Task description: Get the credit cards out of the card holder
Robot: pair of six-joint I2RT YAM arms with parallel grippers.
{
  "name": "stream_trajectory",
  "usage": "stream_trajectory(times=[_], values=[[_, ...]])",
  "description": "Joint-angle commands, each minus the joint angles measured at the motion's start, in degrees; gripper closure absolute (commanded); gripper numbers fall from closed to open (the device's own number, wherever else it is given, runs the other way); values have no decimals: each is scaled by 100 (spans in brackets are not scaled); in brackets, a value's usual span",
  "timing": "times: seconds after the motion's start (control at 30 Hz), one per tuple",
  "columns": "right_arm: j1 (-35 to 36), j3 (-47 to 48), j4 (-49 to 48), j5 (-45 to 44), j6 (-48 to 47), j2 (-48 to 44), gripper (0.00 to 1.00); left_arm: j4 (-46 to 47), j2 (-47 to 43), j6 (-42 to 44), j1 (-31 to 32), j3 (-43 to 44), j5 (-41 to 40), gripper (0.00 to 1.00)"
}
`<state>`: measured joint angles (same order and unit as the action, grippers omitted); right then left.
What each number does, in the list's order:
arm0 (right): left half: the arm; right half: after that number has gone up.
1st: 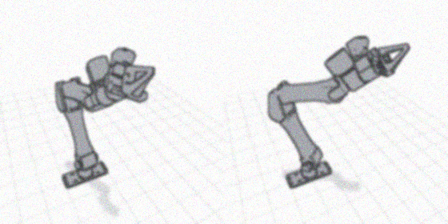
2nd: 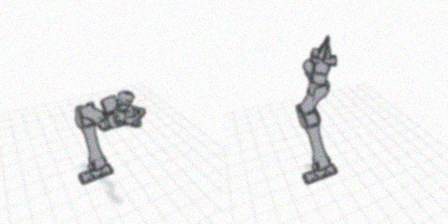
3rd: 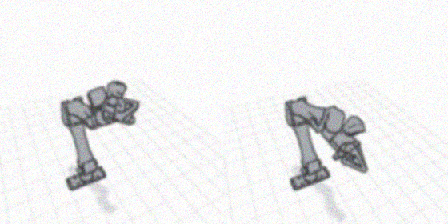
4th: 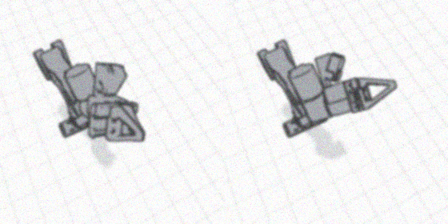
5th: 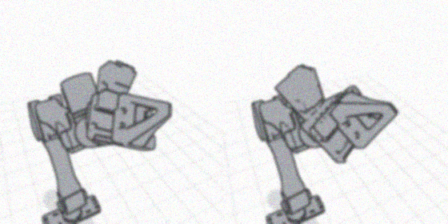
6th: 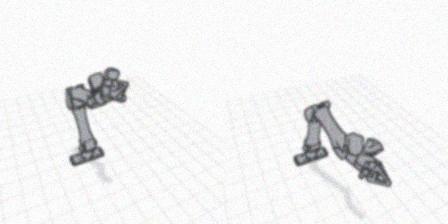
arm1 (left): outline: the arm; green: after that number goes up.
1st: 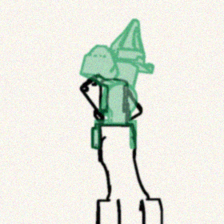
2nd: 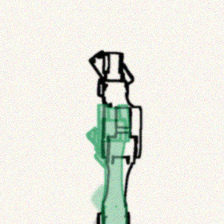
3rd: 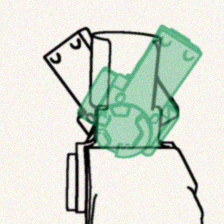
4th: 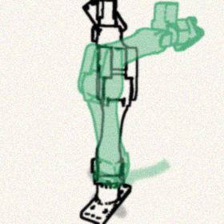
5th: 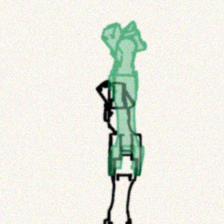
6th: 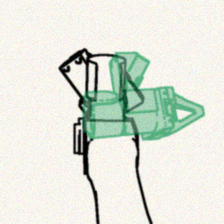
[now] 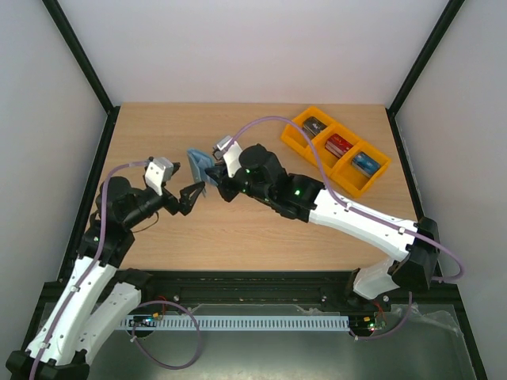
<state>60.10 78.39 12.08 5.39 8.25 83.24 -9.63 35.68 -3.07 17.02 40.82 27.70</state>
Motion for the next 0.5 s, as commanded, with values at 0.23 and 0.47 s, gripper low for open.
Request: stream_trajectory(times=[0.23,0.47], values=[[-410,324,-94,1840,-386,-275,98,-479,-210,-197,-190,16,-596,34],[-667,245,-3,3088,-595,-488,98,-453,-309,-184,-345,53,-544,39]])
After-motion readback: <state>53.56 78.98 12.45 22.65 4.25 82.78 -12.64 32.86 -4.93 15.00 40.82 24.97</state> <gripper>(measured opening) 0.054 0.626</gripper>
